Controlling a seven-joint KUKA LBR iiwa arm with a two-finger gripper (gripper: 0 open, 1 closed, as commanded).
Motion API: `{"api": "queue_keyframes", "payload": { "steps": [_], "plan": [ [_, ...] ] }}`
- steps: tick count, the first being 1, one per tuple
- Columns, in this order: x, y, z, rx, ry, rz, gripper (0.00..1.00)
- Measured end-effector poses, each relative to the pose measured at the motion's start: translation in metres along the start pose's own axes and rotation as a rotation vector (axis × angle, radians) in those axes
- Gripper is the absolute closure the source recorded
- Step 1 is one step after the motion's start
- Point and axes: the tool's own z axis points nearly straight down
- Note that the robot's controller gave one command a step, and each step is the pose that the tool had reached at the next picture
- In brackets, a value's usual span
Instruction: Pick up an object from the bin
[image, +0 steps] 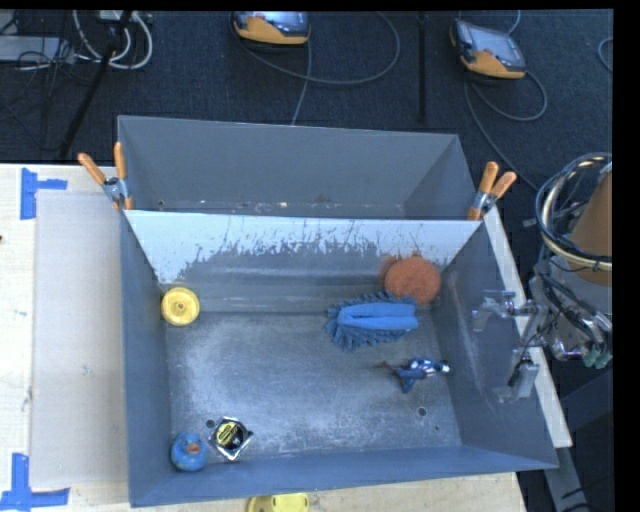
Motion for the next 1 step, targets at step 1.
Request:
{"api": "queue_keyframes", "payload": {
  "steps": [1],
  "plan": [
    [-0.0016,0.0009,-0.0045,0.002,-0.008,-0.005,0.00]
  ]
}}
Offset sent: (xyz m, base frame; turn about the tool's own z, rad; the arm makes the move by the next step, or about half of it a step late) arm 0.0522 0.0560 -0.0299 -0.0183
